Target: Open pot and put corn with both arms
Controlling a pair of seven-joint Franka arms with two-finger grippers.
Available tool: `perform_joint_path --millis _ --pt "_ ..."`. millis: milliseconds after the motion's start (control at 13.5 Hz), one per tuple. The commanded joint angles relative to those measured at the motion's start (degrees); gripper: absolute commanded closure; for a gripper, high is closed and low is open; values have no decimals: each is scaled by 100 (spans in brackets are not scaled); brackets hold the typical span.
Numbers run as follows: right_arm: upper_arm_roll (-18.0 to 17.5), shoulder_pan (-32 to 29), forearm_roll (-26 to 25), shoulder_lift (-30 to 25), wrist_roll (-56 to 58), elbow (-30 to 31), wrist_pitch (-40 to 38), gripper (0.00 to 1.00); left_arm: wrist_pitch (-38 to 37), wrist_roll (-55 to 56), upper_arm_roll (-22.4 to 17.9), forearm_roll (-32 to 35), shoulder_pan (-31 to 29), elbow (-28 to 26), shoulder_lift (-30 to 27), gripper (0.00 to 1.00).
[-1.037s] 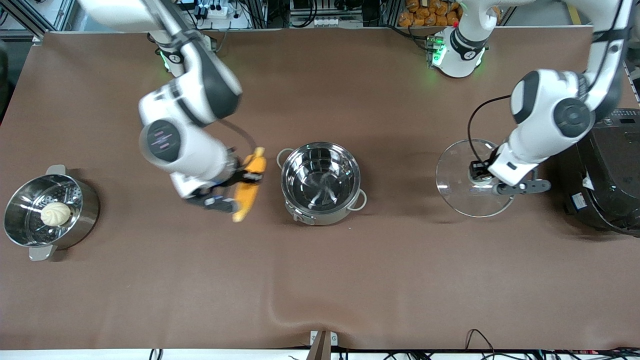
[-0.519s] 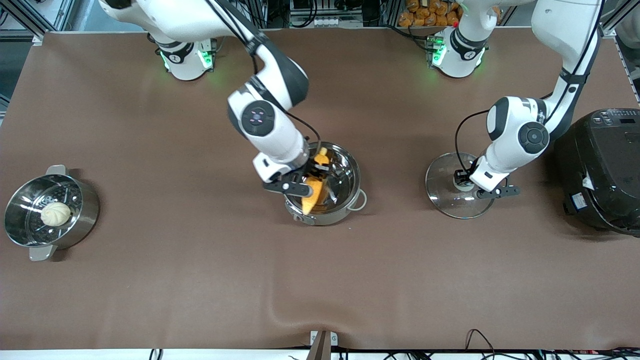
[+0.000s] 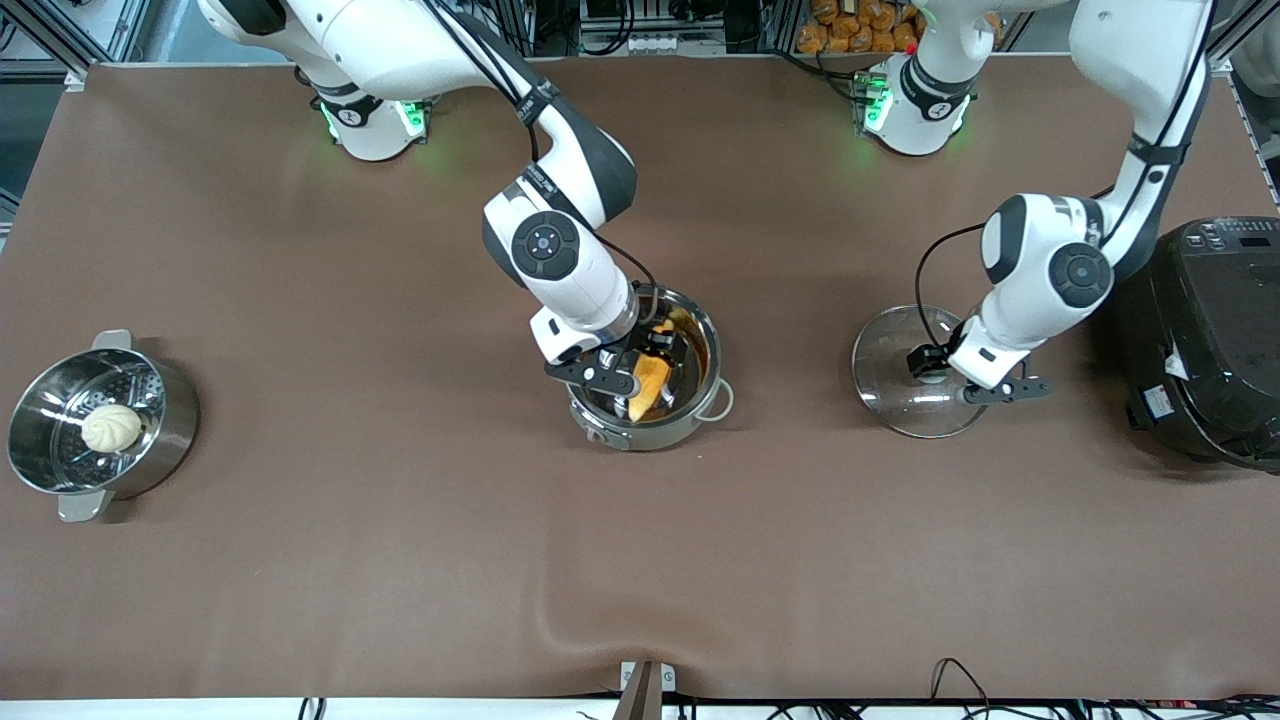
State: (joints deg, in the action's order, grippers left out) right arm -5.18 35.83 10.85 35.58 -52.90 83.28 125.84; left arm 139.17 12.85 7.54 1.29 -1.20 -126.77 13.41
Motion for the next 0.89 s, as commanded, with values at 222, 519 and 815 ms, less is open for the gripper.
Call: perform_joint_path --millis 222,519,815 --pt "228 -1778 14 -1228 1490 302 -1385 0 -4246 165 275 -15 50 3295 -357 0" --pt "228 -3026 5 -1852 2324 627 -1562 0 -4563 130 275 29 23 3562 -794 0" --pt "263 -3898 -614 -2590 3960 610 -2921 0 -4872 130 275 213 -3 3702 -1463 0"
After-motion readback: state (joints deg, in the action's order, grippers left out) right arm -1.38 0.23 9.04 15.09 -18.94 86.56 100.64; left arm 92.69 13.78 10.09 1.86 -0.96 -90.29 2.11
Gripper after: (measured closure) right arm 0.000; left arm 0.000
